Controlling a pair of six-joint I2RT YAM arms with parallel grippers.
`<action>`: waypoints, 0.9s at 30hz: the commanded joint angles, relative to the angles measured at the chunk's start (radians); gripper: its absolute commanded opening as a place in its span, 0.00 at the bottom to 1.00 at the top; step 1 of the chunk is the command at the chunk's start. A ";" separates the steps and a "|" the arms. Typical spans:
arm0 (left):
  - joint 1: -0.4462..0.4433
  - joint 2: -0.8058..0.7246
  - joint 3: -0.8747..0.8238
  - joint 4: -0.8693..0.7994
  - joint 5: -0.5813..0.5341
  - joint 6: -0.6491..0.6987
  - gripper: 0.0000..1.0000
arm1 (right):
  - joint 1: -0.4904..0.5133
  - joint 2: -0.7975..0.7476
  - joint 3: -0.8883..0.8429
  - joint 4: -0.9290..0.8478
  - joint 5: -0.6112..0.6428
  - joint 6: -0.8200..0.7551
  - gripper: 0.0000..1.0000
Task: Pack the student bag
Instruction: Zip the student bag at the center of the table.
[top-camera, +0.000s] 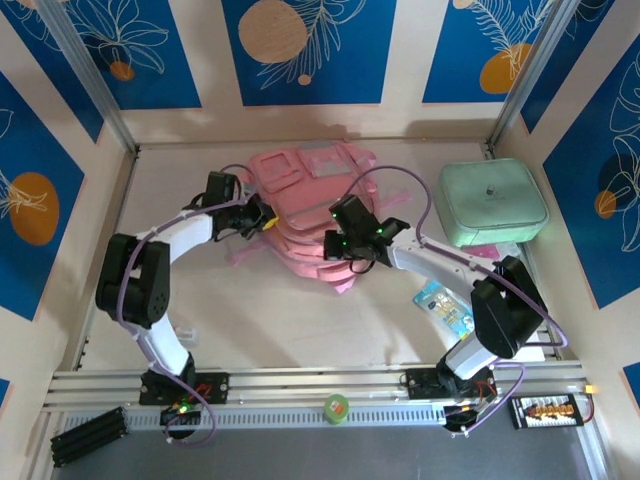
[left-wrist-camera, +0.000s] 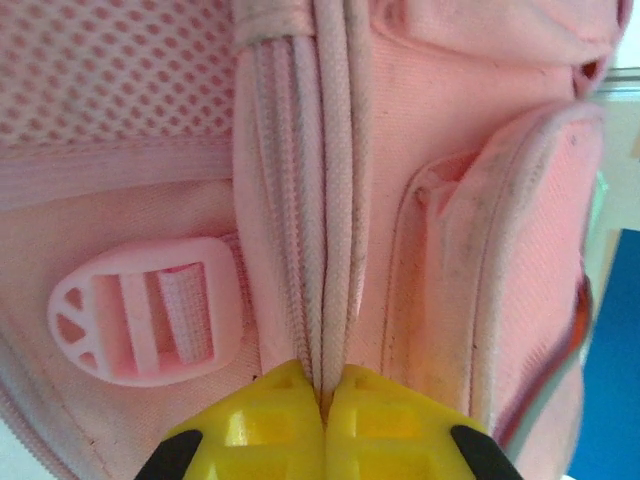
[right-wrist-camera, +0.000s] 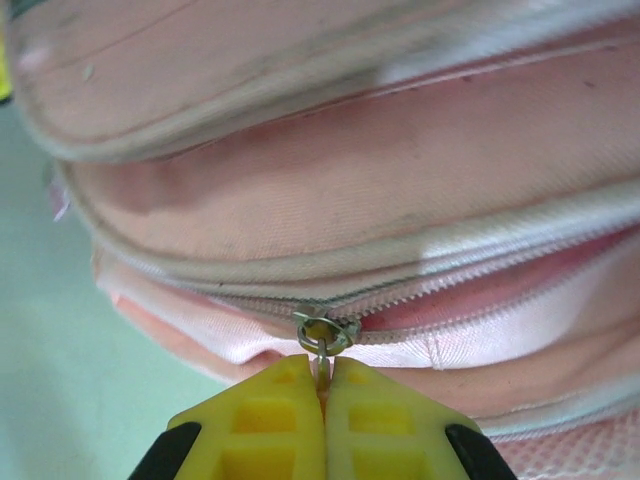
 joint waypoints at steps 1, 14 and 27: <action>0.025 0.050 0.103 -0.045 -0.081 0.106 0.02 | 0.065 0.042 0.028 0.004 -0.123 -0.031 0.00; 0.055 -0.255 -0.068 -0.200 -0.495 0.199 0.45 | 0.149 0.304 0.310 0.098 -0.208 -0.009 0.00; 0.020 -0.362 -0.217 -0.132 -0.278 -0.048 0.26 | 0.155 0.370 0.389 0.140 -0.271 -0.019 0.00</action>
